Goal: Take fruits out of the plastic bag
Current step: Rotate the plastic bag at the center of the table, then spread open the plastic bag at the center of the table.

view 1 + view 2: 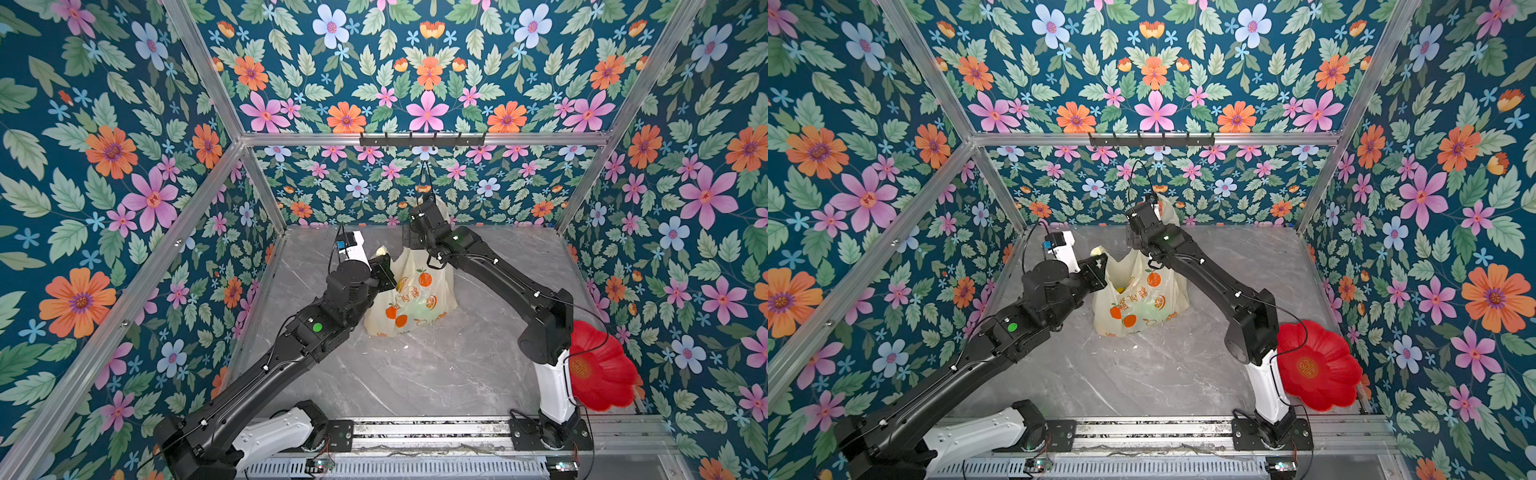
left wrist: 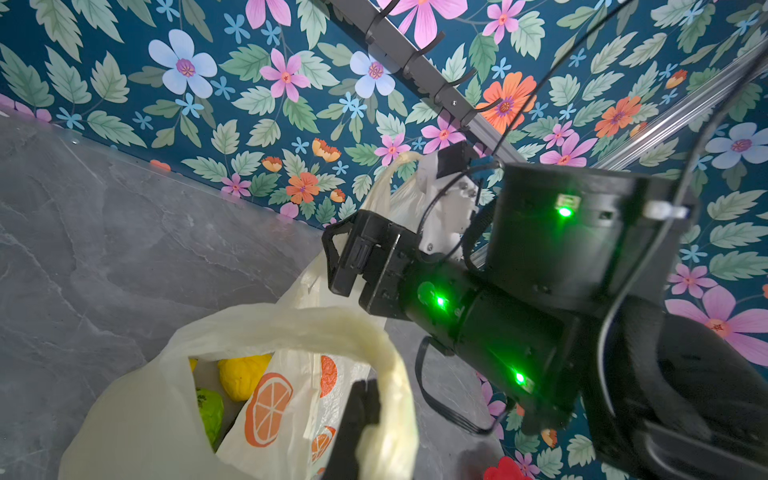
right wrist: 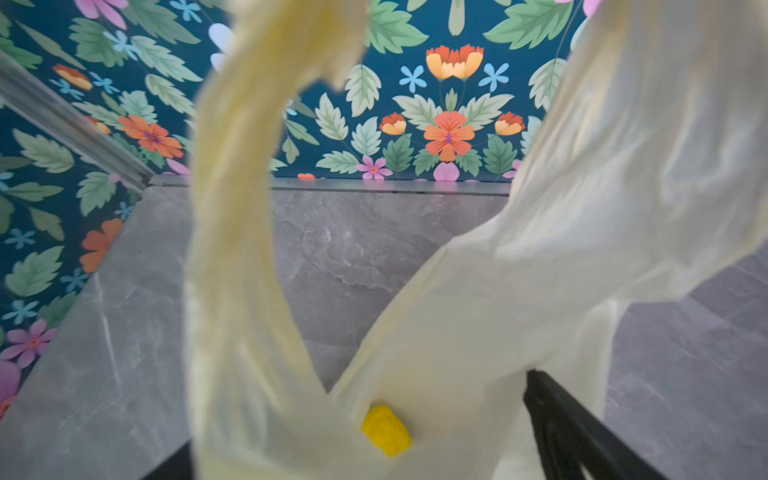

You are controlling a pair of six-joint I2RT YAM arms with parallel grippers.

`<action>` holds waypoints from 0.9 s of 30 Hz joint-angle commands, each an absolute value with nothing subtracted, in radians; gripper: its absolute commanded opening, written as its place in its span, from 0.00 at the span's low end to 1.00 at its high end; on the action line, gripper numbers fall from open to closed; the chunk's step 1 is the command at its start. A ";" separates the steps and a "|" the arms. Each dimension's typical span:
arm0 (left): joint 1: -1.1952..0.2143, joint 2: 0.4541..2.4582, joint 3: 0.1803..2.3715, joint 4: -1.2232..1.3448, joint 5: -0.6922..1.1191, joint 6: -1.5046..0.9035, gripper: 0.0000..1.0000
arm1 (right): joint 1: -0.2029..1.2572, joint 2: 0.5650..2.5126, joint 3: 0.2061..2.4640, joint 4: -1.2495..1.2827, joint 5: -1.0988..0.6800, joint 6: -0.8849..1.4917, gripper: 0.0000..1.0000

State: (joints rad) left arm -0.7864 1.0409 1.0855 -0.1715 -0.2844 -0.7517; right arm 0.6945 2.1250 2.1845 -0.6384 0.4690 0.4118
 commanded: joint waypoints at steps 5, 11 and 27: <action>-0.784 1.040 1.080 -0.207 -0.384 -0.771 0.00 | 0.683 2.154 2.254 -0.770 0.580 0.400 0.48; -0.675 1.037 1.051 -0.213 -0.342 -0.795 0.00 | 0.639 1.860 1.866 -0.532 0.400 0.435 0.14; -0.269 0.935 0.523 0.015 0.018 -1.044 0.00 | 0.440 1.282 0.783 0.127 -0.130 0.863 0.00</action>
State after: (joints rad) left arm -0.2985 0.9230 0.5606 -0.0296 -0.0624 -0.9833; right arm 0.4431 1.3022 0.8387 -0.0162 -0.0940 0.7792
